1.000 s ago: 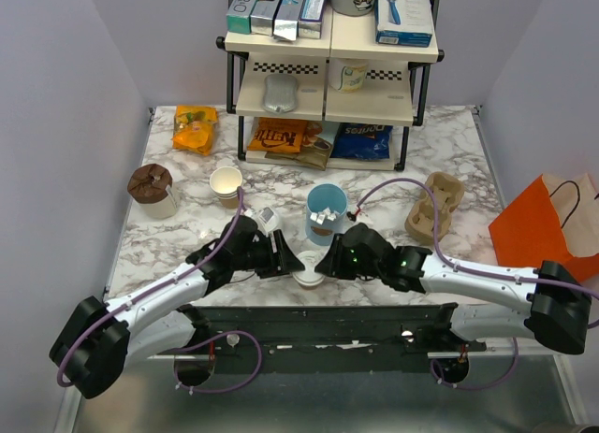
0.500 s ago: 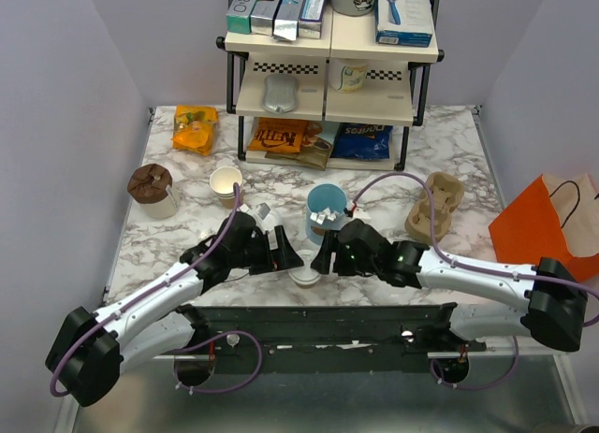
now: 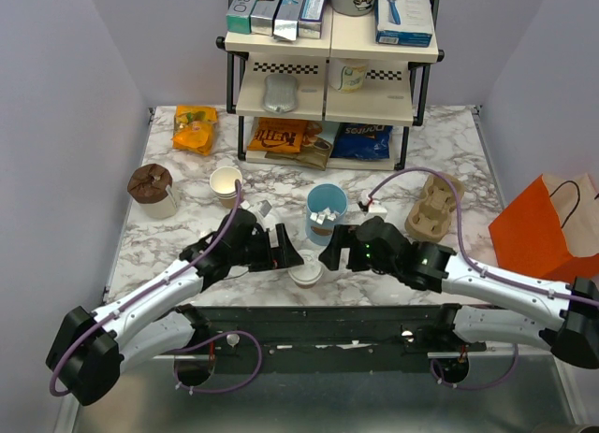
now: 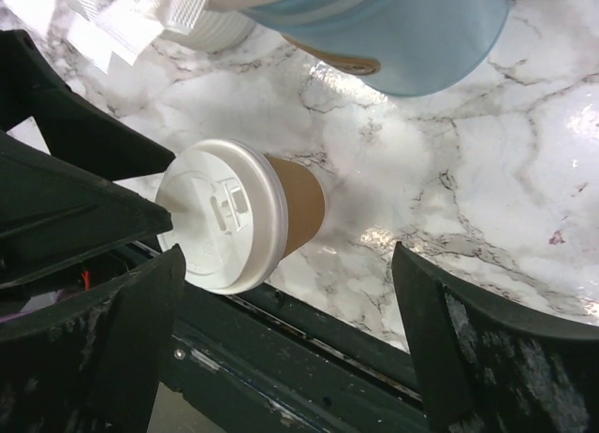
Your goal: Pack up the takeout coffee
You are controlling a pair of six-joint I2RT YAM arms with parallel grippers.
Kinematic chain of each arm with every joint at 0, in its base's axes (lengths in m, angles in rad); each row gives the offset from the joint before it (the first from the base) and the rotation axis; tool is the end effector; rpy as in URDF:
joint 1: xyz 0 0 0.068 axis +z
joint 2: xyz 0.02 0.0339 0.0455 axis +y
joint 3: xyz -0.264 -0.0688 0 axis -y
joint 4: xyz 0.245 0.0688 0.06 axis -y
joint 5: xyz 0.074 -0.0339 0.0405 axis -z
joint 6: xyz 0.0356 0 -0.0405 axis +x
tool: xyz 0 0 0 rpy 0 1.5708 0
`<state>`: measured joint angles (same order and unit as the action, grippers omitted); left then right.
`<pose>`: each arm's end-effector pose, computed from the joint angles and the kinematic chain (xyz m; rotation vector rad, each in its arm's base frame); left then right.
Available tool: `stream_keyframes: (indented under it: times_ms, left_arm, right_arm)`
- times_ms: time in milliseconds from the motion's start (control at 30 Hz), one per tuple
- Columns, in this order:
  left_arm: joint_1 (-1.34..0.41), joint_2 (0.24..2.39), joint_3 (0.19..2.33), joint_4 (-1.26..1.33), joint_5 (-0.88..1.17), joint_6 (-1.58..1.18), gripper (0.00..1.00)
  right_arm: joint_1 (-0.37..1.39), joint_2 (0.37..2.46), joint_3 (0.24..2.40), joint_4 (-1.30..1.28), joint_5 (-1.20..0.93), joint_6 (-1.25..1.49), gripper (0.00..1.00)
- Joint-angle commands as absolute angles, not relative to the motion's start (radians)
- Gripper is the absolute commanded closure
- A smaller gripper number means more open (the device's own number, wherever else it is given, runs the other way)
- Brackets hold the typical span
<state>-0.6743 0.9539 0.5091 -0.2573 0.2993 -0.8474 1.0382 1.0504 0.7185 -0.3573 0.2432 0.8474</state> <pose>0.1471 -0.1310 0.2078 -0.0418 2.5023 -1.0712 0.1210 0.1884 0.2504 -0.0886 2.3416 0.7251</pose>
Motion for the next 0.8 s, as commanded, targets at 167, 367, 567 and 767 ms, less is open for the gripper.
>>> stream_keyframes:
  times_ms: [167, 367, 567, 767]
  left_arm:
    - [-0.675, 0.896, 0.615, -0.388, 0.25, -0.769, 0.01]
    - [-0.675, 0.916, 0.565, -0.367, 0.353, -0.778, 0.01]
    - [-0.681, 0.995, 0.569, -0.321, 0.342, -0.807, 0.11]
    - [-0.689, 1.064, 0.568, -0.252, 0.379, -0.834, 0.3]
  right_arm:
    - [0.954, 0.937, 0.677, -0.403, 0.23, 0.744, 0.0]
    - [0.928, 0.89, 0.647, -0.405, 0.241, 0.73, 0.0]
    - [0.911, 0.885, 0.63, -0.405, 0.241, 0.733, 0.0]
    - [0.908, 0.885, 0.608, -0.354, 0.17, 0.704, 0.01]
